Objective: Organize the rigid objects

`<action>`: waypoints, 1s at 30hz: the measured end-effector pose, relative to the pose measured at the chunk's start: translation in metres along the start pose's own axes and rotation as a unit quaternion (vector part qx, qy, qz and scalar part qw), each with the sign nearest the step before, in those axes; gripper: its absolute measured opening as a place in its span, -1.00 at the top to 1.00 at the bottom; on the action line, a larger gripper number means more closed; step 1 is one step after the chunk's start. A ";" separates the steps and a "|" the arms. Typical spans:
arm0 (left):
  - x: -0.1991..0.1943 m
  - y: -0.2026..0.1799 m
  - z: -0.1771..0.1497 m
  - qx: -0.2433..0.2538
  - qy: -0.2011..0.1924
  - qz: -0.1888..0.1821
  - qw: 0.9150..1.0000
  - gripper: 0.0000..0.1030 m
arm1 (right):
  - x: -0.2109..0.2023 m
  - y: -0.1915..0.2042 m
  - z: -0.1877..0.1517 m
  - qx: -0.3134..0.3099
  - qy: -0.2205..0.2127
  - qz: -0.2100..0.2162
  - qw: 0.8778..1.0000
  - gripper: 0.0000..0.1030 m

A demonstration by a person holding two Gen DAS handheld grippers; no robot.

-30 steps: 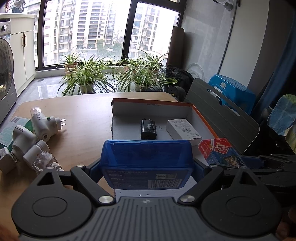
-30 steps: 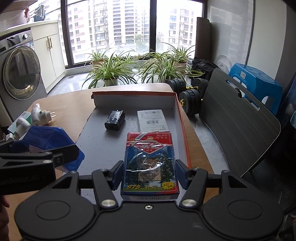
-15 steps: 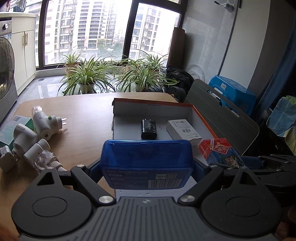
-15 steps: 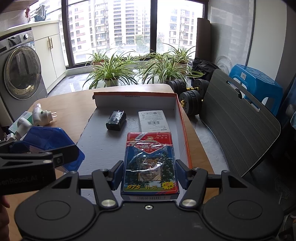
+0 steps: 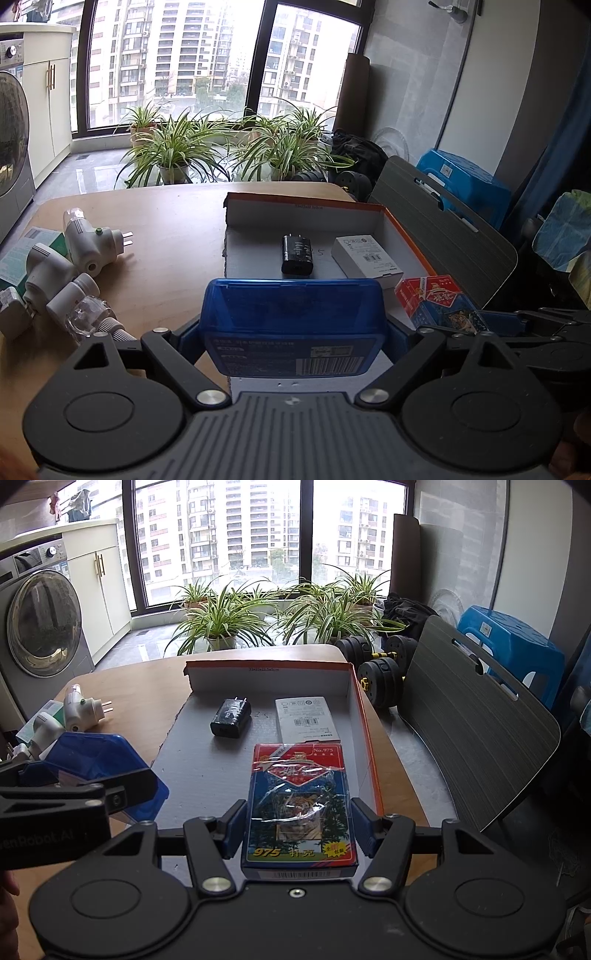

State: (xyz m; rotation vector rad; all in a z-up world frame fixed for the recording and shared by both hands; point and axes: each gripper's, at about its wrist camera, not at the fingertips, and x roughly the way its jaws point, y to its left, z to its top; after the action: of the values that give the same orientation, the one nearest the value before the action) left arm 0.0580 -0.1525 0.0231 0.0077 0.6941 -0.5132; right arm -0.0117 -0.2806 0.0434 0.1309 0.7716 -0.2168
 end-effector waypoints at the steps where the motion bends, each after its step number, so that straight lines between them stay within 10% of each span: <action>1: 0.000 0.000 -0.001 0.000 0.000 0.000 1.000 -0.82 | 0.000 0.000 -0.001 0.000 0.000 0.000 1.000 -0.38; 30: 0.006 -0.001 -0.006 -0.002 0.010 0.000 1.000 -0.82 | 0.010 0.000 -0.002 -0.003 0.015 0.001 1.000 -0.38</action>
State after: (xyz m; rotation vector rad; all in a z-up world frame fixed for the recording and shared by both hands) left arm 0.0577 -0.1552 0.0149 0.0088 0.7142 -0.5116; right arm -0.0063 -0.2816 0.0353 0.1292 0.8019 -0.2116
